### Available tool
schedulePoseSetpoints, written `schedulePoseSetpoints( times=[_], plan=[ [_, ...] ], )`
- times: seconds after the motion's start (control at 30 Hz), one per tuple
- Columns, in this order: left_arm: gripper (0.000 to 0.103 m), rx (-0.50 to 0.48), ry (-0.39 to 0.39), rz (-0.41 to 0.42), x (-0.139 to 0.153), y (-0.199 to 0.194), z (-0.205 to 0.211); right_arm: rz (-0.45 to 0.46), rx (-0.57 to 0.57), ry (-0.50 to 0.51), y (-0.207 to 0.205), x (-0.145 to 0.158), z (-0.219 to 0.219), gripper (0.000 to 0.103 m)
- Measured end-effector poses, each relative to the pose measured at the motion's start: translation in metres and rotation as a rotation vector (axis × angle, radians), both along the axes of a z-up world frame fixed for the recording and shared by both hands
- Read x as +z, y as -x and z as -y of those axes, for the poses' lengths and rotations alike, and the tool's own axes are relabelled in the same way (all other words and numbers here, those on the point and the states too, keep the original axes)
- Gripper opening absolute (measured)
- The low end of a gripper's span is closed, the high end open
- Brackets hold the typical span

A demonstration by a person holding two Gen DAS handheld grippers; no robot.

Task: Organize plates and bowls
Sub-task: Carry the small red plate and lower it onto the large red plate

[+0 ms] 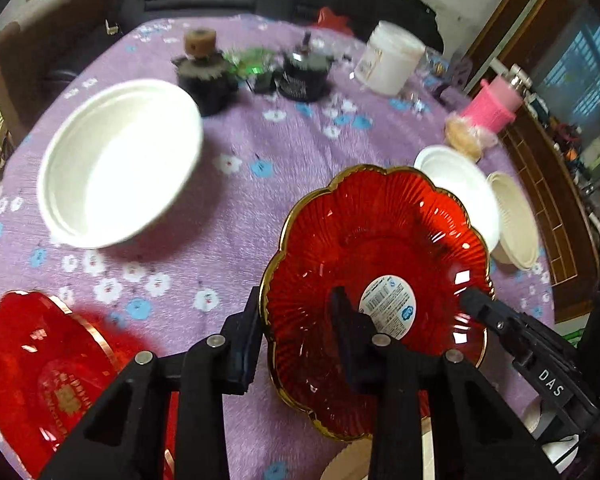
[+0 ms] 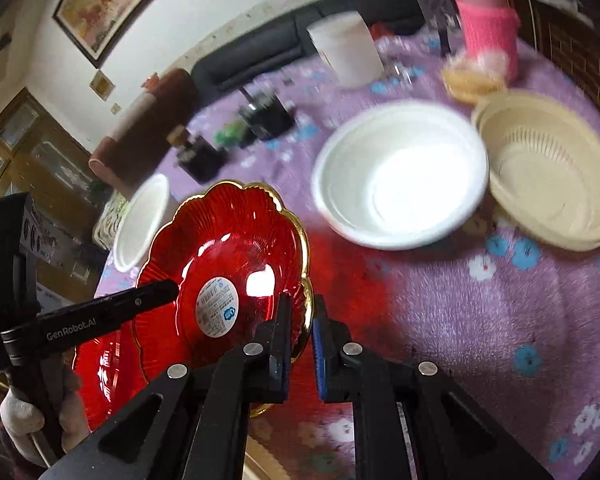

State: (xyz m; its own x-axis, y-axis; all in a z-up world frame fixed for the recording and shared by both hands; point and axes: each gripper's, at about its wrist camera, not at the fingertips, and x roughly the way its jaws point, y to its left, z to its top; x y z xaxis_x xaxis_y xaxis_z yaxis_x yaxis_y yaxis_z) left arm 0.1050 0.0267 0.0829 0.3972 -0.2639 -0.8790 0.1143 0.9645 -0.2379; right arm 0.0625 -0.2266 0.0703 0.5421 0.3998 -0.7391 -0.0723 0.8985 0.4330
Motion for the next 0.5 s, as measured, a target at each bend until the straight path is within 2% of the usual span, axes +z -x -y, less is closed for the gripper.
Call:
schedulePoseSetpoints(
  times=[0.1,0.27,0.4,0.5],
  plan=[
    [0.032,0.028,0.005,0.046,0.015,0.006,-0.013,0.074,-0.003,0.023,0.004,0.025,-0.017,0.010],
    [0.032,0.092,0.042,0.119,0.044,0.031,-0.065,0.141,0.047,0.029,0.014,0.058,-0.057,0.010],
    [0.032,0.146,0.032,0.168,0.054,0.059,-0.110,0.152,0.128,0.032,0.023,0.066,-0.101,0.011],
    [0.032,0.203,0.013,0.178,0.050,0.084,-0.145,0.142,0.198,0.031,0.029,0.061,-0.137,0.011]
  ],
)
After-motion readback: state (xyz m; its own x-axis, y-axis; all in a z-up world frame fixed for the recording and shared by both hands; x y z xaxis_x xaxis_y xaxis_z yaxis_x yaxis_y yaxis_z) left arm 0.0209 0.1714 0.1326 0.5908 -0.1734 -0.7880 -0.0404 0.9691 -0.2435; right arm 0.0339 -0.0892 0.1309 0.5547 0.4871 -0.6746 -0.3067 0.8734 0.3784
